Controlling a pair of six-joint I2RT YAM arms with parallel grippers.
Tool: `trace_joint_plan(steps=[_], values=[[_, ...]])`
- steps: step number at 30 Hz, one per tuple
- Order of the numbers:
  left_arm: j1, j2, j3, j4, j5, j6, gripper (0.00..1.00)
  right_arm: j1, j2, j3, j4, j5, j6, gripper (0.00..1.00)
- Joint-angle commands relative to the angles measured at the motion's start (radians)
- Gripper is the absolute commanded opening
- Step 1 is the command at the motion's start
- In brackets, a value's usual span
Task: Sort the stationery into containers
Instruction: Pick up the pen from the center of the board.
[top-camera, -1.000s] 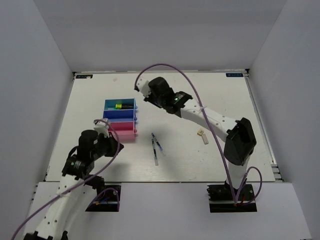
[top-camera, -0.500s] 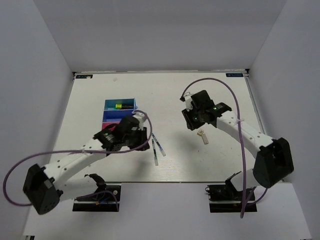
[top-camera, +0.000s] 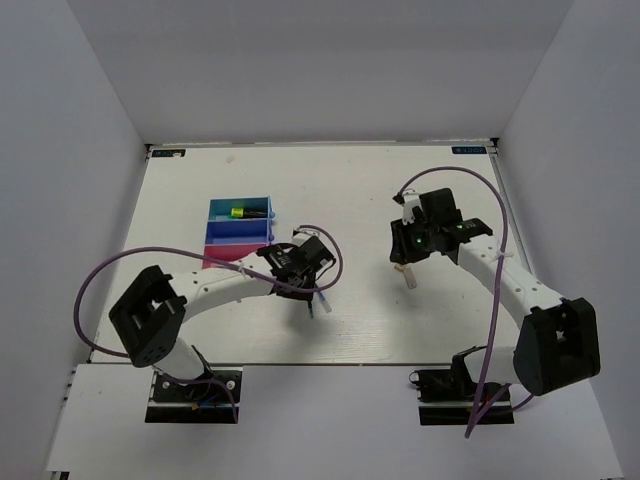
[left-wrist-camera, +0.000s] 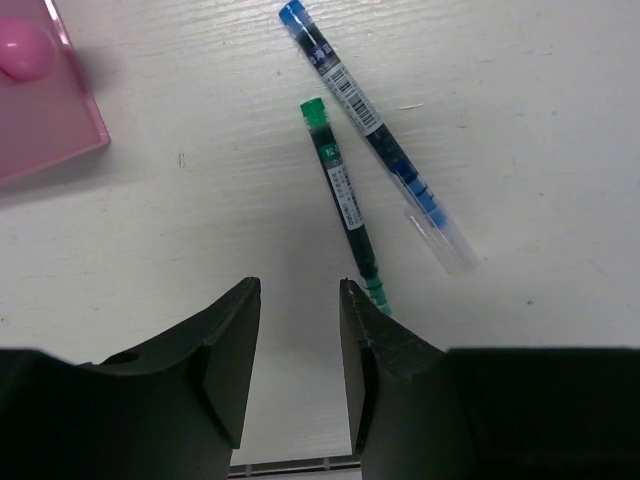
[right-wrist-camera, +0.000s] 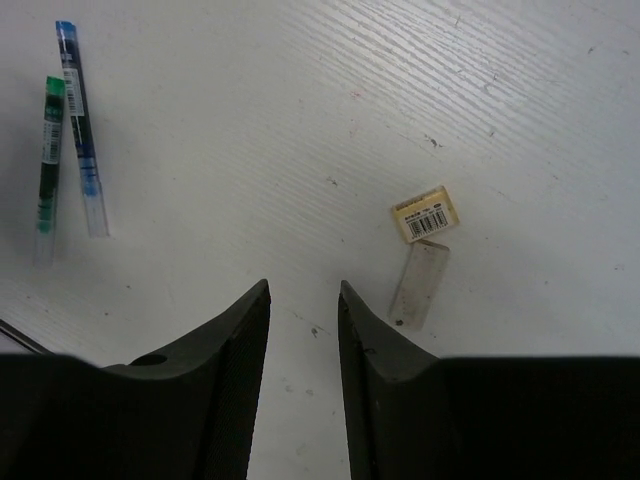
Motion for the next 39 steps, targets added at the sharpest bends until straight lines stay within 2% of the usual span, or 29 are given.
trace_joint_plan(steps=[1,16,27,30,31,32,39], values=[[-0.006,0.021,0.030,0.019,-0.043,-0.032,0.48,-0.020,-0.050,-0.007,0.056,-0.077,0.033,0.37],[-0.008,0.154,0.033,0.123,0.017,-0.103,0.48,-0.059,-0.077,-0.040,0.076,-0.132,0.047,0.37],[-0.006,0.205,-0.012,0.182,-0.029,-0.179,0.46,-0.085,-0.088,-0.047,0.082,-0.169,0.058,0.37],[-0.014,0.205,-0.039,0.192,-0.047,-0.196,0.34,-0.093,-0.088,-0.048,0.081,-0.178,0.062,0.37],[-0.017,0.205,-0.044,0.195,-0.050,-0.199,0.25,-0.093,-0.089,-0.048,0.082,-0.180,0.059,0.37],[-0.022,0.206,-0.056,0.195,-0.056,-0.207,0.21,-0.094,-0.089,-0.047,0.082,-0.181,0.062,0.37],[-0.023,0.199,-0.075,0.200,-0.059,-0.203,0.06,-0.106,-0.088,-0.054,0.085,-0.201,0.065,0.37]])
